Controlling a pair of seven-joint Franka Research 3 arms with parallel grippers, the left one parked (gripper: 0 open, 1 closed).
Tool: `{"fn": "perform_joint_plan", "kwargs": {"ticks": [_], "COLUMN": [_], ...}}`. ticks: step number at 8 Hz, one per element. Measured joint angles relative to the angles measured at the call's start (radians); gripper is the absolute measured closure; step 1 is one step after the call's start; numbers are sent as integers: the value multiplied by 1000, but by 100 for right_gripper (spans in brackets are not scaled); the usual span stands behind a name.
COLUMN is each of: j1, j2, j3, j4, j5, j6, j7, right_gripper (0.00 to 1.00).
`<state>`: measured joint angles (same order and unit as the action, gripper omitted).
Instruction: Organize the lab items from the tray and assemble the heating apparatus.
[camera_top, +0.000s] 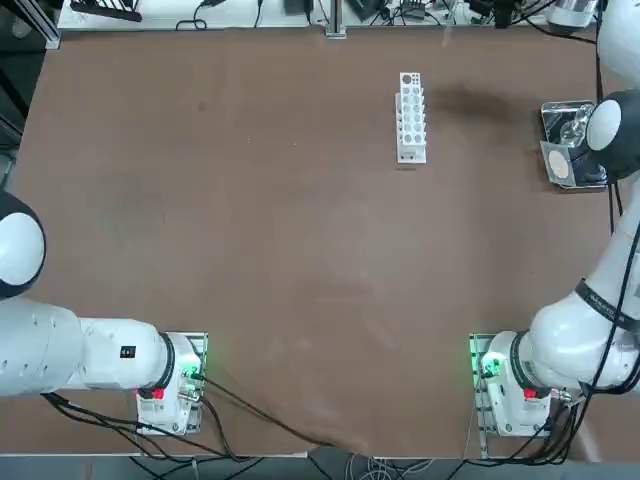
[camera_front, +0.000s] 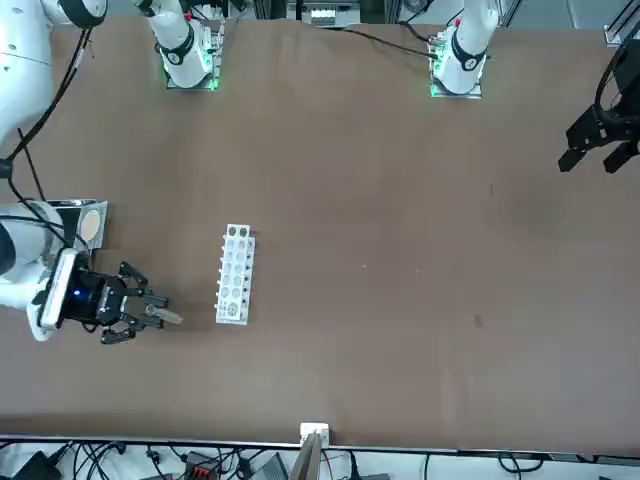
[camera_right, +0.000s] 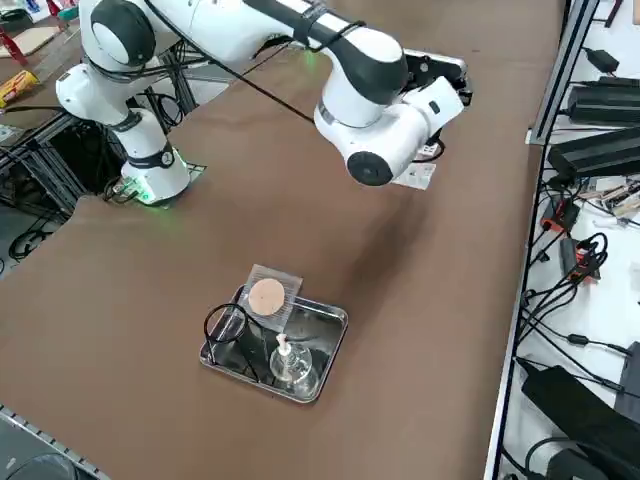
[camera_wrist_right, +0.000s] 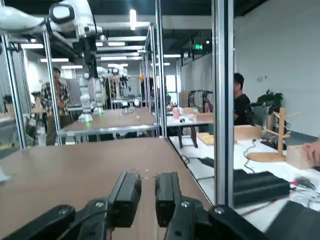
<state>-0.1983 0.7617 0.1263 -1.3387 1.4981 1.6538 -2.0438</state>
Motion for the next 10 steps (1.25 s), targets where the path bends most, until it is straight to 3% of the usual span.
{"fn": "perform_joint_plan", "kwargs": {"ticks": [6, 10], "j1": [63, 74], "j2": [6, 14], "j3": [18, 18], "j4": [-91, -104], "j5": [154, 161], "j6": [-11, -11], "j7": [-123, -215], "right_gripper": [77, 77]}}
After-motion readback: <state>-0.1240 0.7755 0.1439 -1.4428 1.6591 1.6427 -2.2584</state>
